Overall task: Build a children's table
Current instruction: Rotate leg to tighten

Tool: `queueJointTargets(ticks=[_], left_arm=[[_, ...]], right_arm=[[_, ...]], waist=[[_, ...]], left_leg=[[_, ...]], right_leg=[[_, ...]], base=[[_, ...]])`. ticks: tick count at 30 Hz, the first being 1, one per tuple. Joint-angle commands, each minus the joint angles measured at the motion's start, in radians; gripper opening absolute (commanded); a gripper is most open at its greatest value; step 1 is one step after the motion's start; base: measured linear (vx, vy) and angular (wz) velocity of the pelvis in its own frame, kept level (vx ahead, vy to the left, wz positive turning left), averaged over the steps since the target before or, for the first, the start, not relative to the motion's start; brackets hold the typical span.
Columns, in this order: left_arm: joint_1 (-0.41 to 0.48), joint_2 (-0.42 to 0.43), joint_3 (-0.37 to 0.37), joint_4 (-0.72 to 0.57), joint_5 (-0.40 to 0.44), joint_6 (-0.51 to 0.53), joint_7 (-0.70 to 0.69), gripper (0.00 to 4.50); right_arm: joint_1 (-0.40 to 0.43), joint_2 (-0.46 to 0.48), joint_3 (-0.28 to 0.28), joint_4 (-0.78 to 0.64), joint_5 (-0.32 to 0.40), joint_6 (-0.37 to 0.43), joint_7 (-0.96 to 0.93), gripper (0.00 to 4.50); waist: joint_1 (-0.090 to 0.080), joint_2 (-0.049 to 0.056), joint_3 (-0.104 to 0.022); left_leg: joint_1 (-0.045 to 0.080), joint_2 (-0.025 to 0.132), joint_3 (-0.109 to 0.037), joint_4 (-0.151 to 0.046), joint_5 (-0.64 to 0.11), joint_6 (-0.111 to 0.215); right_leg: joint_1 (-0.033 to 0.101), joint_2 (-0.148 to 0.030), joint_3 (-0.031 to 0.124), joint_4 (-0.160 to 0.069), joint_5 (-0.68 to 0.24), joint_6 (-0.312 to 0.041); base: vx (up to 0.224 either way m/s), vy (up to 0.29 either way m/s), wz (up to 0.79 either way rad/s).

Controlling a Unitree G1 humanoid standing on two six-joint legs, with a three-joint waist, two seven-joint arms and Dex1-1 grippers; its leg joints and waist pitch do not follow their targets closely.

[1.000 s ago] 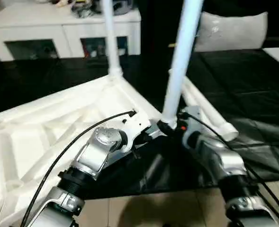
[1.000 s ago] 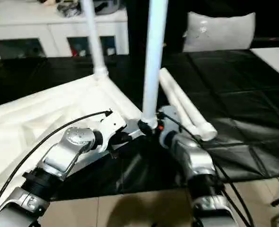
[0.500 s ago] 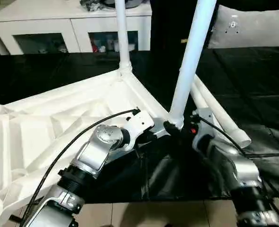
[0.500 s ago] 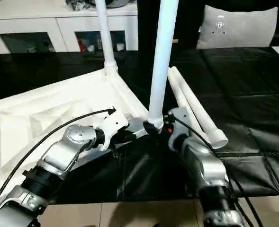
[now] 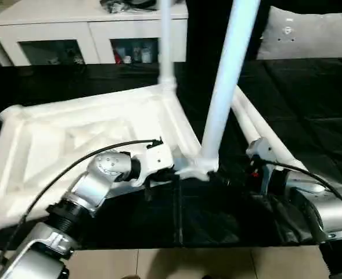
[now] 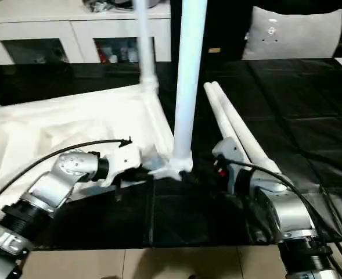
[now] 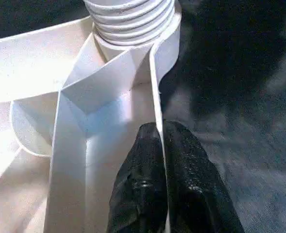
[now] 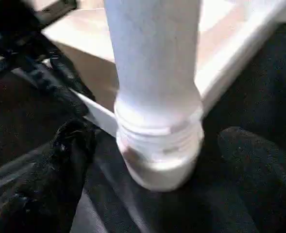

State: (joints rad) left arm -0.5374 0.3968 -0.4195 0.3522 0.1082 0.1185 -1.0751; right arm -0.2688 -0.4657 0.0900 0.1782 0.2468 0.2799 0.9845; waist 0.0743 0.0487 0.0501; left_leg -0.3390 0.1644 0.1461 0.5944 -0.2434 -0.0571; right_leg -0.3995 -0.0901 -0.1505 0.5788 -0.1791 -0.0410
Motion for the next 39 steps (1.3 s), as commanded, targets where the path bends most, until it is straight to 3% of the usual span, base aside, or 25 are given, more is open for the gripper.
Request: queueJointTargets(ticks=[1,6,7,10,12,25,29,31,32,35,36,39], left_arm=[[0.010,0.026,-0.082,0.012,0.027,-0.038,-0.085,0.00],[-0.001,0.046,-0.107,0.023,0.029,-0.109,-0.157,0.00],[-0.004,0.049,-0.110,0.025,0.032,-0.117,-0.164,0.00],[-0.010,0.052,-0.116,0.031,0.036,-0.130,-0.173,0.00],[-0.011,0.053,-0.117,0.034,0.036,-0.135,-0.176,0.00],[-0.010,0.047,-0.108,0.053,0.027,-0.133,-0.183,0.00],[0.022,0.026,-0.071,0.006,-0.005,-0.009,-0.141,0.00],[0.035,-0.002,-0.044,-0.022,-0.027,0.067,-0.099,0.00],[0.039,-0.022,-0.030,-0.032,-0.034,0.106,-0.068,0.00],[0.044,-0.094,0.010,-0.054,-0.049,0.206,0.036,0.00],[0.042,-0.138,0.029,-0.059,-0.053,0.254,0.093,0.00],[0.028,-0.238,0.065,-0.062,-0.048,0.353,0.218,0.00]], right_arm=[[-0.020,-0.018,0.020,-0.002,0.008,-0.015,0.046,4.45],[-0.063,-0.026,0.066,0.054,-0.019,-0.061,0.121,4.45],[-0.071,-0.023,0.071,0.066,-0.024,-0.070,0.128,4.18],[-0.090,-0.017,0.078,0.088,-0.011,-0.059,0.161,4.10],[-0.096,-0.015,0.081,0.094,-0.004,-0.050,0.173,3.78],[-0.102,0.000,0.080,0.111,0.038,-0.008,0.227,2.81],[-0.087,0.046,0.073,0.079,0.042,0.070,0.137,2.74],[-0.085,0.080,0.074,0.076,0.026,0.100,0.065,2.73],[-0.088,0.106,0.068,0.082,0.021,0.114,0.021,2.73],[-0.113,0.192,0.032,0.121,0.013,0.156,-0.133,2.73],[-0.131,0.228,0.014,0.151,-0.002,0.174,-0.214,2.73],[-0.183,0.299,-0.040,0.242,-0.040,0.203,-0.416,2.73]], waist=[[0.002,-0.013,-0.069],[0.016,-0.015,-0.066],[0.017,-0.019,-0.067],[0.022,-0.017,-0.067],[0.023,-0.017,-0.067],[0.026,-0.020,-0.070],[0.023,-0.019,-0.071],[0.018,-0.018,-0.066],[0.010,-0.021,-0.059],[-0.002,-0.021,-0.055],[-0.009,-0.026,-0.054],[-0.034,-0.023,-0.054]], left_leg=[[-0.014,0.072,-0.016,-0.054,0.060,0.166],[-0.013,0.070,-0.011,-0.053,0.030,0.146],[-0.012,0.072,-0.010,-0.054,0.027,0.140],[-0.014,0.072,-0.012,-0.054,0.014,0.126],[-0.014,0.072,-0.012,-0.053,0.014,0.122],[-0.016,0.069,-0.012,-0.049,0.033,0.122],[-0.016,0.074,-0.013,-0.051,0.044,0.110],[-0.016,0.069,-0.011,-0.053,0.014,0.094],[-0.014,0.063,-0.009,-0.059,-0.046,0.068],[-0.007,0.056,-0.009,-0.062,-0.102,0.032],[-0.010,0.054,-0.010,-0.064,-0.115,0.025],[-0.011,0.051,-0.013,-0.062,-0.136,0.021]], right_leg=[[0.069,-0.084,0.077,-0.046,-0.106,-0.193],[0.066,-0.086,0.078,-0.050,-0.156,-0.194],[0.067,-0.086,0.079,-0.048,-0.159,-0.191],[0.069,-0.086,0.078,-0.048,-0.176,-0.185],[0.069,-0.087,0.079,-0.048,-0.178,-0.179],[0.069,-0.084,0.077,-0.046,-0.184,-0.166],[0.070,-0.085,0.079,-0.041,-0.166,-0.174],[0.069,-0.085,0.076,-0.050,-0.211,-0.169],[0.072,-0.084,0.073,-0.067,-0.325,-0.132],[0.067,-0.082,0.067,-0.087,-0.447,-0.088],[0.069,-0.081,0.064,-0.092,-0.474,-0.067],[0.067,-0.079,0.056,-0.100,-0.486,-0.060]], base=[[0.000,0.000,0.00],[0.000,0.000,0.00],[0.000,0.000,0.00],[0.000,0.000,0.00],[0.000,0.000,0.00],[0.000,0.000,0.00],[0.000,0.000,0.00],[0.000,0.000,0.00],[0.000,0.000,0.00],[0.000,0.000,0.00],[0.000,0.000,0.00],[0.000,0.000,0.00]])
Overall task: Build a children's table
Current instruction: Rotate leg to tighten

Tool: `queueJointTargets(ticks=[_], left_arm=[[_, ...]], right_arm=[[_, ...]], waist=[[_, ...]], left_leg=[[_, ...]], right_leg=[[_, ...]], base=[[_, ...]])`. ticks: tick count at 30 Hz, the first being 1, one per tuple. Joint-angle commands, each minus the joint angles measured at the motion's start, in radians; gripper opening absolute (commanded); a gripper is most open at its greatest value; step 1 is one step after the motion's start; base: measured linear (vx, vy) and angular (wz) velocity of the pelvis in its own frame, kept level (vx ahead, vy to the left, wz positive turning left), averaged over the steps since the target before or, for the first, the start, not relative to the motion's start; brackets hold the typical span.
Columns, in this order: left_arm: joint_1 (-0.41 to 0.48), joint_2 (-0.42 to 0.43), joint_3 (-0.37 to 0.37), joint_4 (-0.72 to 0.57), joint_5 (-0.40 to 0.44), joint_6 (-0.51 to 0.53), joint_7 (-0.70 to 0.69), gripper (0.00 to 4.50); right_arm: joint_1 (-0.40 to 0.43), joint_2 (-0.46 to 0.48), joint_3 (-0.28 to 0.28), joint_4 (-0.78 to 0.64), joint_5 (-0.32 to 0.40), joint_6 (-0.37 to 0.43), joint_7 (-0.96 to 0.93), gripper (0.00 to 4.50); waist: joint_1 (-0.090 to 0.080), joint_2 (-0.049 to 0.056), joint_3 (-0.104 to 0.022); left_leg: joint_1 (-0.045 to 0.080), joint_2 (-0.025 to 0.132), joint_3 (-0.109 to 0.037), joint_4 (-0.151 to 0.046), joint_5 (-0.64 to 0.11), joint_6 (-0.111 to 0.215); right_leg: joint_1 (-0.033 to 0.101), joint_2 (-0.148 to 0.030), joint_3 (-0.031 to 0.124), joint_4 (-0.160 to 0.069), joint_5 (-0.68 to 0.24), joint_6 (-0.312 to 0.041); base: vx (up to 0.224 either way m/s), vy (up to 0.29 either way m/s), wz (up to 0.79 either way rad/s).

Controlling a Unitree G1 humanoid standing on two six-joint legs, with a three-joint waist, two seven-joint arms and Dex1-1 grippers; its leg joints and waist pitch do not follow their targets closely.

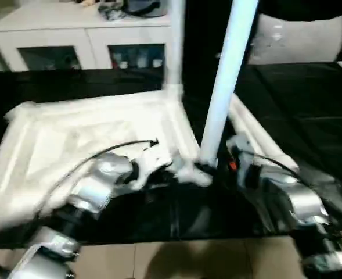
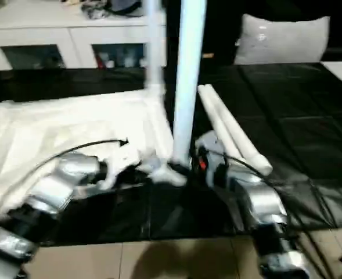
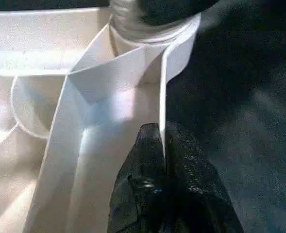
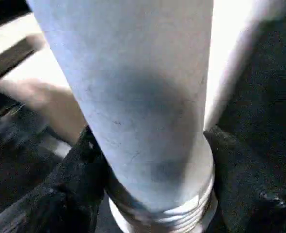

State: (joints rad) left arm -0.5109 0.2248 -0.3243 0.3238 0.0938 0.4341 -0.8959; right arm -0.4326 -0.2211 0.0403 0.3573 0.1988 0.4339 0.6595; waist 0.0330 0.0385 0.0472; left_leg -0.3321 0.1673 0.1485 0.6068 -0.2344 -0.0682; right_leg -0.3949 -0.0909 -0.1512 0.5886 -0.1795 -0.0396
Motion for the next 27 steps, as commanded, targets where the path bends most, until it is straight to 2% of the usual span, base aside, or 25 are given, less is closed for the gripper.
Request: queueJointTargets(ticks=[1,2,3,5,6,7,8,10,12,13,14,16,18,22,25,26,27], left_arm=[[-0.005,-0.083,-0.025,-0.028,-0.029,0.049,0.062,0.00],[-0.013,-0.105,-0.018,-0.021,-0.023,0.064,0.093,0.00],[-0.018,-0.119,-0.016,-0.018,-0.014,0.077,0.114,0.00],[-0.022,-0.124,-0.022,-0.019,0.003,0.076,0.129,0.00],[-0.023,-0.121,-0.025,-0.021,0.008,0.073,0.129,0.00],[-0.022,-0.119,-0.025,-0.025,0.010,0.078,0.132,0.00],[-0.018,-0.108,-0.028,-0.032,0.015,0.071,0.130,0.00],[-0.013,-0.095,-0.032,-0.036,0.020,0.066,0.126,0.00],[-0.006,-0.066,-0.040,-0.032,0.031,0.037,0.121,0.00],[-0.006,-0.063,-0.040,-0.031,0.031,0.034,0.120,0.00],[-0.007,-0.047,-0.045,-0.026,0.035,0.012,0.109,0.00],[-0.010,-0.025,-0.050,-0.015,0.044,-0.014,0.089,0.00],[-0.014,-0.006,-0.057,-0.005,0.048,-0.038,0.068,0.00],[-0.021,0.034,-0.080,0.015,0.051,-0.090,0.024,0.00],[-0.027,0.071,-0.102,0.033,0.047,-0.143,-0.036,0.00],[-0.031,0.101,-0.120,0.043,0.041,-0.190,-0.100,0.00],[-0.031,0.101,-0.120,0.043,0.041,-0.190,-0.100,0.00]], right_arm=[[-0.027,0.060,0.007,0.079,0.001,0.043,-0.115,2.73],[-0.037,0.067,0.004,0.100,-0.009,0.033,-0.144,2.73],[-0.042,0.071,0.006,0.112,-0.025,0.019,-0.163,2.73],[-0.044,0.073,0.014,0.118,-0.046,-0.009,-0.161,2.73],[-0.042,0.076,0.015,0.117,-0.046,-0.028,-0.150,2.73],[-0.042,0.080,0.011,0.116,-0.048,-0.036,-0.155,3.28],[-0.040,0.085,0.003,0.109,-0.041,-0.040,-0.151,3.42],[-0.038,0.086,-0.001,0.102,-0.037,-0.042,-0.148,3.49],[-0.030,0.078,-0.007,0.092,-0.026,-0.069,-0.141,3.85],[-0.029,0.077,-0.008,0.092,-0.025,-0.074,-0.139,3.90],[-0.022,0.067,-0.011,0.081,-0.017,-0.084,-0.116,3.90],[-0.004,0.047,-0.013,0.053,-0.001,-0.097,-0.059,4.20],[0.010,0.027,-0.013,0.033,0.004,-0.112,-0.018,4.34],[0.036,-0.032,0.005,0.005,0.001,-0.144,0.069,4.46],[0.046,-0.092,0.010,-0.006,0.005,-0.160,0.145,4.46],[0.046,-0.147,0.017,-0.014,0.014,-0.161,0.226,4.46],[0.046,-0.147,0.017,-0.014,0.014,-0.161,0.226,4.46]], waist=[[0.003,-0.013,-0.051],[-0.002,-0.011,-0.052],[-0.003,-0.013,-0.053],[-0.001,-0.014,-0.054],[0.003,-0.014,-0.054],[0.003,-0.014,-0.055],[0.004,-0.013,-0.055],[0.004,-0.012,-0.058],[0.009,-0.010,-0.062],[0.009,-0.011,-0.062],[0.011,-0.012,-0.064],[0.013,-0.013,-0.068],[0.018,-0.010,-0.070],[0.028,-0.010,-0.069],[0.032,-0.010,-0.067],[0.034,-0.011,-0.067],[0.035,-0.011,-0.068]], left_leg=[[-0.018,0.048,-0.016,-0.073,-0.150,0.034],[-0.018,0.048,-0.015,-0.073,-0.154,0.042],[-0.019,0.049,-0.015,-0.073,-0.154,0.052],[-0.013,0.048,-0.011,-0.073,-0.157,0.066],[-0.015,0.047,-0.011,-0.073,-0.151,0.074],[-0.016,0.048,-0.012,-0.074,-0.147,0.075],[-0.018,0.050,-0.013,-0.075,-0.138,0.079],[-0.019,0.055,-0.016,-0.077,-0.124,0.083],[-0.022,0.058,-0.017,-0.076,-0.089,0.091],[-0.021,0.059,-0.015,-0.075,-0.083,0.094],[-0.024,0.058,-0.016,-0.074,-0.068,0.098],[-0.027,0.057,-0.015,-0.070,-0.036,0.112],[-0.030,0.058,-0.013,-0.065,0.005,0.141],[-0.029,0.060,-0.013,-0.064,0.009,0.153],[-0.028,0.060,-0.013,-0.066,-0.022,0.137],[-0.028,0.059,-0.012,-0.065,-0.038,0.135],[-0.027,0.060,-0.012,-0.066,-0.036,0.134]], right_leg=[[0.063,-0.078,0.056,-0.112,-0.488,-0.058],[0.062,-0.078,0.054,-0.114,-0.481,-0.058],[0.062,-0.077,0.055,-0.114,-0.460,-0.060],[0.058,-0.076,0.056,-0.117,-0.456,-0.065],[0.059,-0.077,0.057,-0.116,-0.449,-0.064],[0.059,-0.078,0.058,-0.115,-0.444,-0.065],[0.061,-0.077,0.058,-0.111,-0.428,-0.068],[0.062,-0.078,0.061,-0.103,-0.386,-0.084],[0.064,-0.079,0.066,-0.091,-0.312,-0.112],[0.063,-0.079,0.067,-0.090,-0.296,-0.119],[0.067,-0.079,0.067,-0.084,-0.265,-0.130],[0.069,-0.079,0.069,-0.076,-0.213,-0.144],[0.068,-0.079,0.069,-0.070,-0.157,-0.159],[0.065,-0.078,0.068,-0.069,-0.162,-0.161],[0.066,-0.078,0.067,-0.076,-0.214,-0.149],[0.067,-0.078,0.067,-0.078,-0.232,-0.142],[0.066,-0.079,0.069,-0.076,-0.228,-0.142]], base=[[0.000,0.000,0.00],[0.000,0.000,0.00],[0.000,0.000,0.00],[0.000,0.000,0.00],[0.000,0.000,0.00],[0.000,0.000,0.00],[0.000,0.000,0.00],[0.000,0.000,0.00],[0.000,0.000,0.00],[0.000,0.000,0.00],[0.000,0.000,0.00],[0.000,0.000,0.00],[0.000,0.000,0.00],[0.000,0.000,0.00],[0.000,0.000,0.00],[0.000,0.000,0.00],[0.000,0.000,0.00]])
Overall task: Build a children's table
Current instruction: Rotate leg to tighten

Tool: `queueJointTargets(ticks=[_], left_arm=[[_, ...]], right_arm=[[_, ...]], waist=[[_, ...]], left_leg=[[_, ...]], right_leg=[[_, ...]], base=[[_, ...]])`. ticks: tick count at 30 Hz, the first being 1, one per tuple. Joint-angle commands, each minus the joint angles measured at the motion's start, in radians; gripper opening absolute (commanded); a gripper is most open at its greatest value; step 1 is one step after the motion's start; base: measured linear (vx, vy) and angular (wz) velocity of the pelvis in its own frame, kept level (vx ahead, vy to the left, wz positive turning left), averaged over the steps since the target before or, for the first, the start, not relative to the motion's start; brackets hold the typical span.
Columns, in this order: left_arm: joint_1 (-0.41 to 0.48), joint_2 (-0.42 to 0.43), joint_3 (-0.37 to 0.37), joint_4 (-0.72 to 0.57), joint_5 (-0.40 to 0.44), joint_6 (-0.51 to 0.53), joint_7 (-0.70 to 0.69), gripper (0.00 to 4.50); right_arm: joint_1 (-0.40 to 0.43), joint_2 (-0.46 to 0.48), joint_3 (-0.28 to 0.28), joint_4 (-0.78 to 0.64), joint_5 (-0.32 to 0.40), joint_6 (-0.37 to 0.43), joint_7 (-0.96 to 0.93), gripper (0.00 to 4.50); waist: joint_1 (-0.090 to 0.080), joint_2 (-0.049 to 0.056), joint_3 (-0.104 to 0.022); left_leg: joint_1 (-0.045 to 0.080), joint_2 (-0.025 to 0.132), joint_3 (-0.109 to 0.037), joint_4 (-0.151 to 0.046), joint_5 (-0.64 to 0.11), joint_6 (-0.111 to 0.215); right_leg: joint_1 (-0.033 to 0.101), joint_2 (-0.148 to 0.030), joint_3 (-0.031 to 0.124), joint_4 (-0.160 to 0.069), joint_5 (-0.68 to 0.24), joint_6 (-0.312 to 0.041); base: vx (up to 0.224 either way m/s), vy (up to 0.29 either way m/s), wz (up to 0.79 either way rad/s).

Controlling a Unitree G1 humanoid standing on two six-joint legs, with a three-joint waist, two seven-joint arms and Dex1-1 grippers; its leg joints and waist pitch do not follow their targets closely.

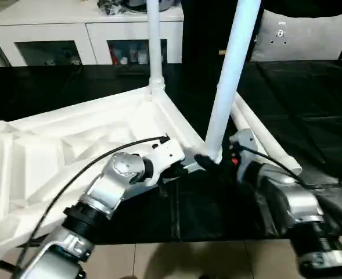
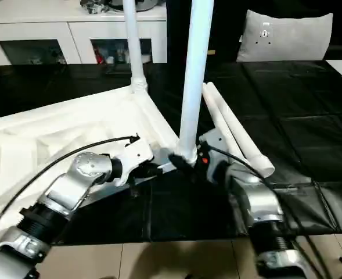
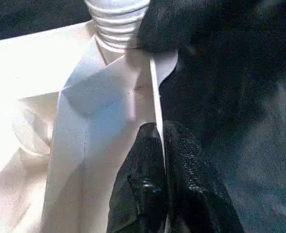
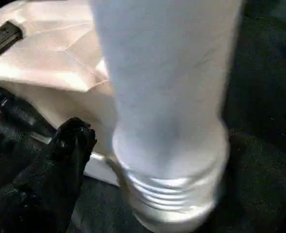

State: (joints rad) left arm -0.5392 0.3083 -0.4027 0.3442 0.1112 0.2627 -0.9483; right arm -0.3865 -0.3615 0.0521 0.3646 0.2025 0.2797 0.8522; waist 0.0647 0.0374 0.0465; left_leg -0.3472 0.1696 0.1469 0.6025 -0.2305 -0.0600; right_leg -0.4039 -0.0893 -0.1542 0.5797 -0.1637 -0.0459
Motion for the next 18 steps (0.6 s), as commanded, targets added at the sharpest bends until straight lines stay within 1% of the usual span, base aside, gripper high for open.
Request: queueJointTargets(ticks=[1,2,4,5,6,7,8,9,10,11,12,14,15,16,17,18], left_arm=[[-0.004,0.029,-0.049,0.026,0.021,-0.030,-0.075,0.00],[-0.006,0.044,-0.059,0.028,0.017,-0.059,-0.115,0.00],[-0.010,0.060,-0.071,0.032,0.011,-0.093,-0.160,0.00],[-0.014,0.065,-0.075,0.036,0.009,-0.104,-0.173,0.00],[-0.017,0.073,-0.081,0.038,0.007,-0.120,-0.195,0.00],[-0.021,0.086,-0.091,0.040,0.003,-0.150,-0.227,0.00],[-0.023,0.094,-0.097,0.042,0.001,-0.172,-0.248,0.00],[-0.026,0.102,-0.102,0.046,-0.001,-0.186,-0.265,0.00],[-0.030,0.110,-0.107,0.048,-0.005,-0.202,-0.286,0.00],[-0.032,0.117,-0.112,0.046,-0.007,-0.210,-0.302,0.00],[-0.034,0.122,-0.115,0.045,-0.008,-0.220,-0.317,0.00],[-0.035,0.124,-0.115,0.048,-0.008,-0.230,-0.331,0.00],[-0.036,0.126,-0.116,0.048,-0.010,-0.238,-0.342,0.00],[-0.038,0.128,-0.120,0.046,-0.012,-0.249,-0.360,0.00],[-0.038,0.129,-0.122,0.045,-0.015,-0.256,-0.369,0.00],[-0.038,0.130,-0.124,0.045,-0.016,-0.260,-0.374,0.00]], right_arm=[[-0.001,-0.029,0.010,-0.025,0.014,-0.004,0.070,4.46],[-0.001,-0.057,0.021,-0.033,0.017,-0.005,0.120,4.46],[-0.003,-0.091,0.040,-0.040,0.017,-0.012,0.181,4.46],[-0.005,-0.104,0.050,-0.039,0.012,-0.021,0.201,4.46],[-0.010,-0.116,0.061,-0.035,0.000,-0.036,0.214,4.46],[-0.017,-0.127,0.073,-0.026,-0.010,-0.060,0.237,4.46],[-0.022,-0.133,0.081,-0.019,-0.016,-0.077,0.252,4.46],[-0.026,-0.139,0.087,-0.015,-0.016,-0.087,0.272,4.46],[-0.026,-0.145,0.096,-0.017,-0.008,-0.094,0.309,4.46],[-0.025,-0.148,0.106,-0.024,-0.001,-0.092,0.337,4.46],[-0.023,-0.150,0.112,-0.030,0.005,-0.086,0.362,4.46],[-0.023,-0.152,0.117,-0.033,0.010,-0.082,0.380,4.18],[-0.023,-0.152,0.121,-0.036,0.013,-0.080,0.393,4.18],[-0.027,-0.147,0.131,-0.037,0.023,-0.074,0.414,4.07],[-0.029,-0.144,0.136,-0.033,0.026,-0.077,0.421,3.99],[-0.032,-0.141,0.140,-0.030,0.029,-0.076,0.427,3.85]], waist=[[0.005,-0.008,-0.066],[0.006,-0.010,-0.067],[0.008,-0.009,-0.068],[0.011,-0.007,-0.069],[0.012,-0.007,-0.068],[0.016,-0.008,-0.069],[0.023,-0.008,-0.071],[0.024,-0.010,-0.070],[0.026,-0.009,-0.071],[0.030,-0.011,-0.071],[0.032,-0.009,-0.072],[0.035,-0.009,-0.072],[0.037,-0.010,-0.071],[0.040,-0.017,-0.072],[0.041,-0.014,-0.071],[0.042,-0.014,-0.072]], left_leg=[[-0.010,0.058,-0.010,-0.062,-0.039,0.124],[-0.013,0.058,-0.011,-0.061,-0.040,0.127],[-0.012,0.059,-0.011,-0.061,-0.034,0.130],[-0.012,0.059,-0.011,-0.058,-0.028,0.134],[-0.012,0.060,-0.010,-0.059,-0.027,0.134],[-0.010,0.062,-0.009,-0.059,-0.027,0.134],[-0.010,0.061,-0.009,-0.058,-0.024,0.134],[-0.011,0.062,-0.008,-0.058,-0.022,0.134],[-0.010,0.063,-0.009,-0.058,-0.021,0.134],[-0.011,0.064,-0.009,-0.058,-0.015,0.137],[-0.010,0.066,-0.009,-0.058,-0.013,0.137],[-0.009,0.067,-0.008,-0.057,-0.011,0.138],[-0.010,0.068,-0.009,-0.058,-0.012,0.136],[-0.011,0.067,-0.008,-0.058,-0.010,0.136],[-0.010,0.068,-0.008,-0.058,-0.009,0.134],[-0.010,0.068,-0.008,-0.058,-0.011,0.133]], right_leg=[[0.073,-0.079,0.071,-0.068,-0.247,-0.136],[0.076,-0.080,0.070,-0.067,-0.245,-0.135],[0.075,-0.080,0.071,-0.066,-0.236,-0.138],[0.074,-0.079,0.070,-0.064,-0.223,-0.144],[0.074,-0.079,0.071,-0.064,-0.221,-0.146],[0.073,-0.080,0.071,-0.062,-0.217,-0.151],[0.072,-0.081,0.070,-0.062,-0.219,-0.151],[0.072,-0.080,0.072,-0.059,-0.210,-0.156],[0.072,-0.081,0.071,-0.058,-0.207,-0.157],[0.073,-0.081,0.072,-0.056,-0.201,-0.160],[0.072,-0.081,0.072,-0.054,-0.197,-0.164],[0.071,-0.080,0.072,-0.054,-0.193,-0.166],[0.071,-0.081,0.072,-0.053,-0.193,-0.167],[0.074,-0.083,0.073,-0.051,-0.196,-0.166],[0.072,-0.083,0.073,-0.053,-0.206,-0.163],[0.072,-0.083,0.072,-0.054,-0.212,-0.160]], base=[[0.000,0.000,0.00],[0.000,0.000,0.00],[0.000,0.000,0.00],[0.000,0.000,0.00],[0.000,0.000,0.00],[0.000,0.000,0.00],[0.000,0.000,0.00],[0.000,0.000,0.00],[0.000,0.000,0.00],[0.000,0.000,0.00],[0.000,0.000,0.00],[0.000,0.000,0.00],[0.000,0.000,0.00],[0.000,0.000,0.00],[0.000,0.000,0.00],[0.000,0.000,0.00]])
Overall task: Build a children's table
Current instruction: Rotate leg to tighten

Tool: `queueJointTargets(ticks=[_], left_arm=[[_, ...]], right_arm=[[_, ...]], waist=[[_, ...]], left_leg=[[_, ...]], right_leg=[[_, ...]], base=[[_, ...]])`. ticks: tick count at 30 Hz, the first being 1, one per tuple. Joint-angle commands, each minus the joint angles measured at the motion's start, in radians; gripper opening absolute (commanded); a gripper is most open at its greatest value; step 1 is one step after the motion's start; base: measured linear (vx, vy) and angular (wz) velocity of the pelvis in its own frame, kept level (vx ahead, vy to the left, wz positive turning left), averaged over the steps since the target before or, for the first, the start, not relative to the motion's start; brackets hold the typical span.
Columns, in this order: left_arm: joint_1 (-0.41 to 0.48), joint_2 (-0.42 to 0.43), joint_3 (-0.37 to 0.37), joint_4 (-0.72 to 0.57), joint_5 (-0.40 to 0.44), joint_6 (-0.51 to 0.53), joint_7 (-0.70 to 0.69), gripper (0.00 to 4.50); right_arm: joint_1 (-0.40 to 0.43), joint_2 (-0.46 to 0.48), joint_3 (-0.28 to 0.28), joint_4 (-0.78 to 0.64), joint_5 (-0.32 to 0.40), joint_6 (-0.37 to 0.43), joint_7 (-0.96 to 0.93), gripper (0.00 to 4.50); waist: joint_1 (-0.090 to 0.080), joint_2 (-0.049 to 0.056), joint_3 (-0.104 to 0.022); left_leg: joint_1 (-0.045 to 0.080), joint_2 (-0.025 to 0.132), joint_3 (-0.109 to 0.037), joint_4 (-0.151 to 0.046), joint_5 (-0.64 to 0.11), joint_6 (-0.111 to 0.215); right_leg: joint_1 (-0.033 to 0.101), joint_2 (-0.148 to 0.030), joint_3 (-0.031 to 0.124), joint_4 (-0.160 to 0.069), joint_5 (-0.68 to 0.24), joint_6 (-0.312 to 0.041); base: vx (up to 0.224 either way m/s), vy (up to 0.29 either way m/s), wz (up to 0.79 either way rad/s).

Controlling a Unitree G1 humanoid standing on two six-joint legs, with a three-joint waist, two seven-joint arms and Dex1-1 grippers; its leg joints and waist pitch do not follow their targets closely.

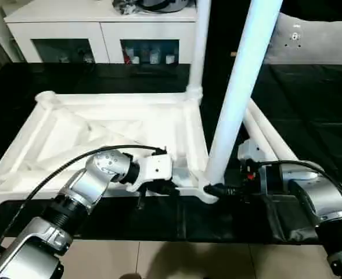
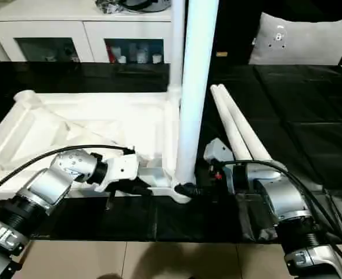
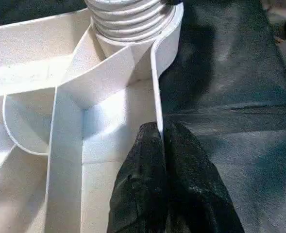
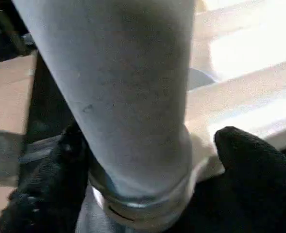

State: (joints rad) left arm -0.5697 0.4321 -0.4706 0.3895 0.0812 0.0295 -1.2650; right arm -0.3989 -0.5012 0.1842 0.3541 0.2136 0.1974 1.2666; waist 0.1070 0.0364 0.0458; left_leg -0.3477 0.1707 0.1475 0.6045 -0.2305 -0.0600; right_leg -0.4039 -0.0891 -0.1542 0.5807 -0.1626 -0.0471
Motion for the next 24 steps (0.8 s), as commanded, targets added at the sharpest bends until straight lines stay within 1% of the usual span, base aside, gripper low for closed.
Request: queueJointTargets(ticks=[1,3,6,7,8,10,11,12,13,15,16,17,18,19,20,21,22,23,24], left_arm=[[-0.006,0.006,-0.057,0.000,0.014,-0.030,-0.059,0.00],[-0.006,0.007,-0.060,0.002,0.014,-0.037,-0.062,0.00],[-0.005,0.006,-0.061,0.006,0.016,-0.042,-0.064,0.00],[-0.005,0.005,-0.060,0.009,0.017,-0.044,-0.064,0.00],[-0.005,0.005,-0.059,0.011,0.017,-0.045,-0.064,0.00],[-0.004,0.004,-0.057,0.015,0.019,-0.048,-0.065,0.00],[-0.002,0.003,-0.056,0.015,0.019,-0.048,-0.065,0.00],[-0.001,0.002,-0.055,0.015,0.019,-0.047,-0.065,0.00],[0.002,0.001,-0.053,0.013,0.018,-0.045,-0.065,0.00],[0.010,-0.002,-0.048,0.006,0.008,-0.031,-0.064,0.00],[0.010,-0.002,-0.048,0.006,0.008,-0.031,-0.064,0.00],[0.017,-0.005,-0.041,-0.004,0.000,-0.006,-0.058,0.00],[0.025,-0.012,-0.031,-0.015,-0.008,0.026,-0.044,0.00],[0.026,-0.013,-0.029,-0.016,-0.010,0.030,-0.040,0.00],[0.037,-0.033,-0.007,-0.033,-0.023,0.084,0.000,0.00],[0.039,-0.038,-0.001,-0.036,-0.026,0.098,0.011,0.00],[0.043,-0.057,0.014,-0.049,-0.029,0.143,0.050,0.00],[0.045,-0.076,0.028,-0.060,-0.031,0.185,0.089,0.00],[0.046,-0.091,0.038,-0.066,-0.032,0.212,0.116,0.00]], right_arm=[[-0.020,0.000,0.012,-0.018,0.020,0.006,0.018,3.85],[-0.020,0.001,0.015,-0.015,0.021,0.003,0.027,3.64],[-0.018,0.005,0.012,-0.013,0.021,-0.001,0.031,3.39],[-0.017,0.007,0.010,-0.013,0.022,0.000,0.034,3.39],[-0.016,0.007,0.009,-0.013,0.022,0.000,0.036,3.20],[-0.012,0.009,0.007,-0.016,0.025,0.003,0.040,3.13],[-0.010,0.010,0.007,-0.018,0.028,0.007,0.041,2.93],[-0.007,0.010,0.007,-0.020,0.031,0.010,0.042,2.84],[-0.004,0.012,0.006,-0.023,0.039,0.016,0.041,2.79],[0.004,0.021,0.001,-0.033,0.057,0.037,0.036,2.76],[0.004,0.021,0.001,-0.033,0.057,0.037,0.036,2.74],[0.009,0.033,-0.007,-0.044,0.067,0.059,0.018,2.72],[0.015,0.047,-0.014,-0.054,0.070,0.082,-0.012,2.71],[0.015,0.049,-0.015,-0.055,0.070,0.086,-0.018,2.70],[0.018,0.078,-0.025,-0.059,0.056,0.127,-0.098,2.70],[0.017,0.086,-0.027,-0.058,0.050,0.134,-0.120,2.70],[0.006,0.120,-0.045,-0.037,0.033,0.144,-0.207,2.70],[-0.008,0.154,-0.066,-0.012,0.022,0.151,-0.292,2.70],[-0.019,0.176,-0.081,0.005,0.017,0.158,-0.344,2.70]], waist=[[0.000,-0.013,-0.070],[0.004,-0.013,-0.071],[0.006,-0.014,-0.073],[0.006,-0.014,-0.072],[0.006,-0.014,-0.072],[0.006,-0.015,-0.073],[0.006,-0.015,-0.072],[0.006,-0.015,-0.072],[0.006,-0.016,-0.072],[0.006,-0.014,-0.072],[0.006,-0.015,-0.073],[0.006,-0.013,-0.073],[0.005,-0.014,-0.072],[0.004,-0.014,-0.071],[0.002,-0.014,-0.070],[-0.001,-0.015,-0.068],[-0.004,-0.012,-0.068],[-0.010,-0.013,-0.064],[-0.020,-0.014,-0.060]], left_leg=[[-0.009,0.067,-0.008,-0.060,-0.012,0.131],[-0.008,0.067,-0.008,-0.060,-0.010,0.125],[-0.009,0.067,-0.009,-0.060,-0.002,0.121],[-0.009,0.067,-0.009,-0.060,-0.002,0.120],[-0.009,0.066,-0.008,-0.060,-0.003,0.120],[-0.010,0.065,-0.007,-0.059,-0.003,0.121],[-0.010,0.065,-0.008,-0.060,-0.003,0.120],[-0.010,0.065,-0.008,-0.060,-0.003,0.120],[-0.010,0.064,-0.008,-0.059,-0.003,0.119],[-0.010,0.064,-0.007,-0.059,-0.005,0.117],[-0.010,0.064,-0.008,-0.059,-0.003,0.116],[-0.010,0.065,-0.007,-0.059,-0.002,0.115],[-0.011,0.066,-0.008,-0.060,0.000,0.111],[-0.010,0.064,-0.008,-0.060,-0.006,0.109],[-0.010,0.064,-0.007,-0.061,-0.012,0.105],[-0.012,0.062,-0.008,-0.063,-0.020,0.095],[-0.009,0.064,-0.008,-0.065,-0.027,0.082],[-0.007,0.059,-0.008,-0.067,-0.060,0.066],[-0.007,0.053,-0.006,-0.069,-0.088,0.049]], right_leg=[[0.071,-0.083,0.073,-0.056,-0.218,-0.156],[0.071,-0.083,0.073,-0.056,-0.222,-0.153],[0.071,-0.082,0.073,-0.054,-0.212,-0.151],[0.071,-0.083,0.073,-0.054,-0.211,-0.151],[0.071,-0.082,0.073,-0.055,-0.213,-0.151],[0.071,-0.082,0.073,-0.055,-0.216,-0.147],[0.071,-0.082,0.072,-0.055,-0.223,-0.144],[0.071,-0.082,0.072,-0.055,-0.223,-0.144],[0.072,-0.081,0.072,-0.056,-0.230,-0.140],[0.071,-0.082,0.072,-0.057,-0.238,-0.136],[0.072,-0.081,0.072,-0.057,-0.236,-0.135],[0.072,-0.081,0.073,-0.056,-0.234,-0.136],[0.072,-0.081,0.073,-0.056,-0.231,-0.135],[0.071,-0.081,0.072,-0.059,-0.242,-0.133],[0.071,-0.081,0.072,-0.060,-0.250,-0.133],[0.072,-0.081,0.071,-0.064,-0.276,-0.125],[0.071,-0.081,0.072,-0.062,-0.285,-0.124],[0.069,-0.081,0.067,-0.075,-0.341,-0.109],[0.070,-0.080,0.065,-0.083,-0.394,-0.091]], base=[[0.000,0.000,0.00],[0.000,0.000,0.00],[0.000,0.000,0.00],[0.000,0.000,0.00],[0.000,0.000,0.00],[0.000,0.000,0.00],[0.000,0.000,0.00],[0.000,0.000,0.00],[0.000,0.000,0.00],[0.000,0.000,0.00],[0.000,0.000,0.00],[0.000,0.000,0.00],[0.000,0.000,0.00],[0.000,0.000,0.00],[0.000,0.000,0.00],[0.000,0.000,0.00],[0.000,0.000,0.00],[0.000,0.000,0.00],[0.000,0.000,0.00]])
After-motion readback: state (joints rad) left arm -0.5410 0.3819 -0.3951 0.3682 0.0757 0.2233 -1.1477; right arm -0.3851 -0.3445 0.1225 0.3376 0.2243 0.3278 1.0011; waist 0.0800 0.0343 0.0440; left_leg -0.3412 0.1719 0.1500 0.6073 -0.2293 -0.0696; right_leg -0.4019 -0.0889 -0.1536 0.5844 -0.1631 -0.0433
